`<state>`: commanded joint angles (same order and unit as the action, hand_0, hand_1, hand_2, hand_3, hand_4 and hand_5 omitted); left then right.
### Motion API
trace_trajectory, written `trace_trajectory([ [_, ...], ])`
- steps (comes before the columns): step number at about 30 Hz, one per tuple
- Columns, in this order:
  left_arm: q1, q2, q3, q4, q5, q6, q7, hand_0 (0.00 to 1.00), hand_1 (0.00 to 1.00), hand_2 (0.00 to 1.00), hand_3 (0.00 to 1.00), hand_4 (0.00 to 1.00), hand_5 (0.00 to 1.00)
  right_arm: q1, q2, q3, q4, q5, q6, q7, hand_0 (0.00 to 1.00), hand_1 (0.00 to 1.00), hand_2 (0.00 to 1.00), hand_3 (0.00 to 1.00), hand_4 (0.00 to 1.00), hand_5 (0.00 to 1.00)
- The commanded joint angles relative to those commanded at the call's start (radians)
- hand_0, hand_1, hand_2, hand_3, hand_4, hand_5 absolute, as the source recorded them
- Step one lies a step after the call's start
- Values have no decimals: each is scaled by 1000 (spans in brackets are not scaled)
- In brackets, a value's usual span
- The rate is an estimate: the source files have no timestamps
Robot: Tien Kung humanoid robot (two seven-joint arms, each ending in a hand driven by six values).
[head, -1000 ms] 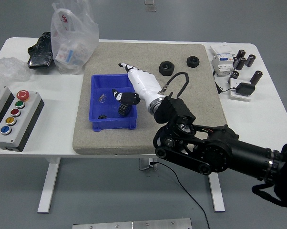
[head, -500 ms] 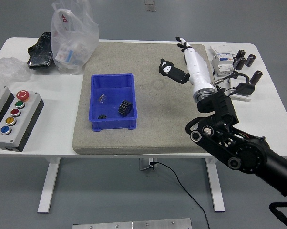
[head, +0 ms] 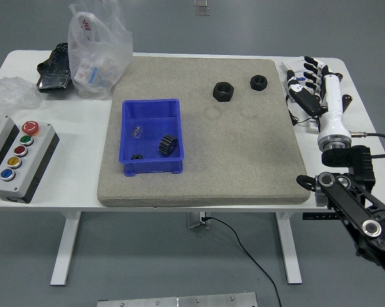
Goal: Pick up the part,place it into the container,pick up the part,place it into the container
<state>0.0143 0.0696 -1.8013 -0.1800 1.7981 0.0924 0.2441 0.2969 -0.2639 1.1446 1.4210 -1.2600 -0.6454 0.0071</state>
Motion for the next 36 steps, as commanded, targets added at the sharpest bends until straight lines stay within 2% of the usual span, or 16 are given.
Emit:
trace_trajectory([
  [6, 6, -3, -6, 0, 4, 3, 3, 790, 664, 627, 782, 862, 998, -99, -10, 62, 6, 190, 9, 175, 756, 769, 786, 766, 686, 391],
  [13, 4, 3, -6, 0, 6, 1, 3, 790, 664, 630, 782, 862, 998, -149, -15, 101, 5, 362, 42, 320, 757, 757, 773, 744, 691, 405],
  [20, -1, 12, -6, 0, 16, -6, 4, 789, 664, 630, 782, 862, 998, -163, -15, 125, 10, 429, 47, 358, 751, 749, 764, 724, 683, 407],
  [36, 2, 27, -17, 0, 39, -15, 13, 786, 667, 636, 784, 863, 998, -178, -13, 161, 27, 438, 45, 386, 752, 736, 758, 720, 699, 452],
])
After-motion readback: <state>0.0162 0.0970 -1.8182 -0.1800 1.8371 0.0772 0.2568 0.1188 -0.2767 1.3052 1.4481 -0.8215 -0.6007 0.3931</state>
